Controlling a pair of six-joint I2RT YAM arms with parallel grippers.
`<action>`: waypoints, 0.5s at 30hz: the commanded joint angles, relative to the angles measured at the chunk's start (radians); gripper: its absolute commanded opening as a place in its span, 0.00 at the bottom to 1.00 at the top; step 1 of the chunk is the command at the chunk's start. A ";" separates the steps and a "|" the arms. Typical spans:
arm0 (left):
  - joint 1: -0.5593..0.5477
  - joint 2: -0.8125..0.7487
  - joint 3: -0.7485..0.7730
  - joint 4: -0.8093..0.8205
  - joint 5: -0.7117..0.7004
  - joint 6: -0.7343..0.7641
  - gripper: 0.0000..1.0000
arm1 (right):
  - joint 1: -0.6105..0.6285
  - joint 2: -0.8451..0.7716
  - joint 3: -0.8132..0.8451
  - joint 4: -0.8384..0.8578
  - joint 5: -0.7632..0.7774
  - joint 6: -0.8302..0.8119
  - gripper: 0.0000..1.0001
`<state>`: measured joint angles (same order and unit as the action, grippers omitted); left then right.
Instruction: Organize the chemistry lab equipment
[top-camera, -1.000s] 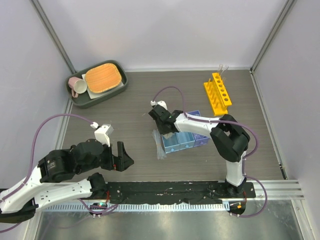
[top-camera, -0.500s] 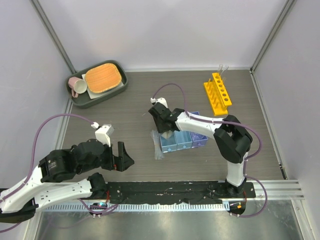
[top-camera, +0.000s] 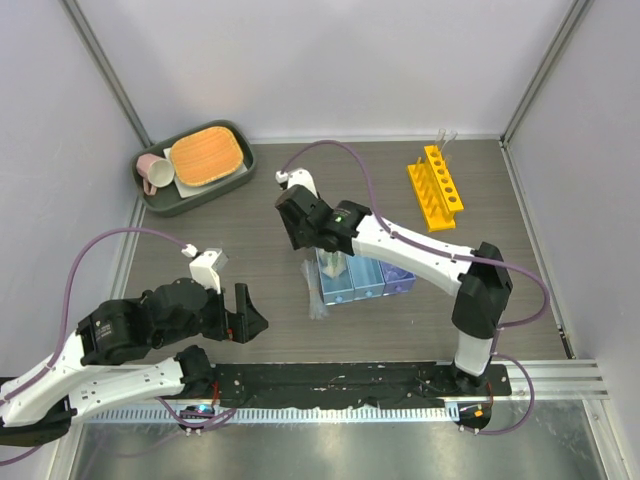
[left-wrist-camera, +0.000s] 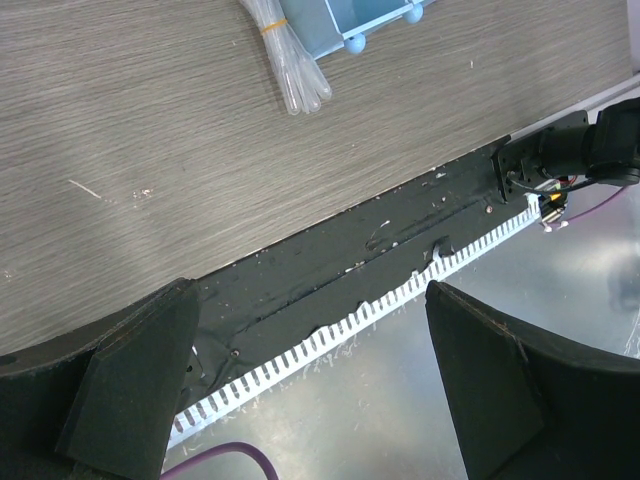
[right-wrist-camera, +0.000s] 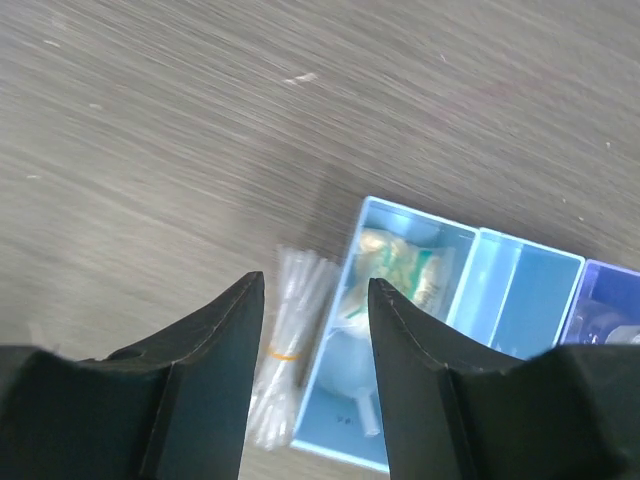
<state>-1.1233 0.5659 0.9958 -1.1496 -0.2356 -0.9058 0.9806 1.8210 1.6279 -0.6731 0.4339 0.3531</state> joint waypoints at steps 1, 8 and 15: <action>0.005 -0.006 0.009 0.037 -0.011 0.010 1.00 | 0.070 -0.034 0.113 -0.062 0.025 -0.016 0.52; 0.005 -0.006 0.021 0.028 -0.016 0.019 1.00 | 0.134 0.017 0.069 -0.056 -0.006 0.072 0.54; 0.005 -0.032 0.012 0.030 -0.014 0.016 1.00 | 0.181 0.104 0.026 -0.071 0.002 0.150 0.60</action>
<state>-1.1233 0.5583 0.9958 -1.1496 -0.2359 -0.9039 1.1427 1.8767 1.6577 -0.7269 0.4278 0.4358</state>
